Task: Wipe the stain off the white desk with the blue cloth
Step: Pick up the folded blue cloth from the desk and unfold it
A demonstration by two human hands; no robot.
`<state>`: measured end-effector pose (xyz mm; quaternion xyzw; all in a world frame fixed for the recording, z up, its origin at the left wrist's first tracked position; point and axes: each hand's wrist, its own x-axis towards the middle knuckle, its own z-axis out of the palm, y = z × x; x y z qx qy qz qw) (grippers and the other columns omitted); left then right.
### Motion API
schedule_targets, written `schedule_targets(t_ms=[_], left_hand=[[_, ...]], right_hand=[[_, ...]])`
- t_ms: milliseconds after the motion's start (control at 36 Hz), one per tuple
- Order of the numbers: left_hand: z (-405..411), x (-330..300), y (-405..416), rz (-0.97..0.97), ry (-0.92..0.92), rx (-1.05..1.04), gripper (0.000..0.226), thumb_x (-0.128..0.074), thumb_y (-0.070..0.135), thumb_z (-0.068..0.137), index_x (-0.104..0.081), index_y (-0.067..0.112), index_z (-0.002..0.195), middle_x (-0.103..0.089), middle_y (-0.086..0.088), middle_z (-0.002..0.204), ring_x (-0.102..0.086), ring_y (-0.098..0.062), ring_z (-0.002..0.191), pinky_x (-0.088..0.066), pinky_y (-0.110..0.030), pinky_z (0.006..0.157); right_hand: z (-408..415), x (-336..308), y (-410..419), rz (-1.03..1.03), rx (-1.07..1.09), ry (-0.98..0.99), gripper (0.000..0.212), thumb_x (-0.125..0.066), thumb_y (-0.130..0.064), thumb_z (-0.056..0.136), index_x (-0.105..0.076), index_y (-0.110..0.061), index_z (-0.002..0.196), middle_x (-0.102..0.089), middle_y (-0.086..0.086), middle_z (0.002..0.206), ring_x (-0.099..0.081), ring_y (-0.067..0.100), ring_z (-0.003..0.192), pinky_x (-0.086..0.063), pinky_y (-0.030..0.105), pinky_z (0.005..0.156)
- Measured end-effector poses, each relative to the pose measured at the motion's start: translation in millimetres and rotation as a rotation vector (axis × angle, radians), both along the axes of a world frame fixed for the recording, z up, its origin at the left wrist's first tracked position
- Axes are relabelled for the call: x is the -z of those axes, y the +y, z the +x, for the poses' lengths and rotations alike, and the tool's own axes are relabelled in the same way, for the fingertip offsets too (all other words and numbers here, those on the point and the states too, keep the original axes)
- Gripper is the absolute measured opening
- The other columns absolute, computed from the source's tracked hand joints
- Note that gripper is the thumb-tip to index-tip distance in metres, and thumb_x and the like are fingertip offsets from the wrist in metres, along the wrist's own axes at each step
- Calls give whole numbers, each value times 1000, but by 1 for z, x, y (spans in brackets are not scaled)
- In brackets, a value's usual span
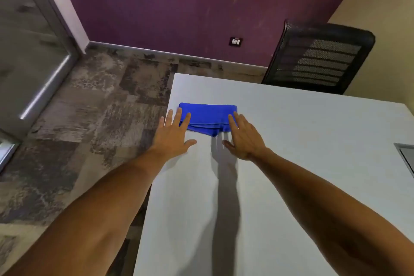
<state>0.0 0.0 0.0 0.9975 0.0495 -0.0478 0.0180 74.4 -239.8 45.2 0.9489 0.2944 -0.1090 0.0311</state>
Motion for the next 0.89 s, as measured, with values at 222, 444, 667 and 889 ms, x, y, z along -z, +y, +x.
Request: schedule_targets(t_ms=[222,444,667,889], left_hand=[[22,28,6,46,1,42,91,-32,73,88,3,21,155,5,-15,164,2,-38,150,-12,-54,119],[38,43,-1,31,-26,59,83,-39,62,93,-3,20,155,1,-17,163,6,-35,150,-10,-51,120],[33,62,-12,-134,34,0,70,-39,48,100,-9,20,155,-8,-12,164,-10,-32,150,-16,-46,121],[10,53,-14,-138,-36,33,72,-57,40,94,-22,17,153,-52,-11,140,-52,-33,122,-41,-43,104]], right_hand=[[23,26,27,-39,-13,76,87,-46,-53,98,1,-11,158,5,13,166,3,33,153,-16,48,122],[41,50,48,-40,12,90,87,-47,-54,97,-2,-12,159,4,13,166,2,34,152,-16,52,122],[38,67,41,-72,15,173,79,-42,-52,99,-6,-14,158,-5,5,167,-8,27,153,-16,51,121],[18,54,27,-57,-24,149,74,-53,-39,93,-21,-15,155,-30,4,160,-34,27,142,-28,46,117]])
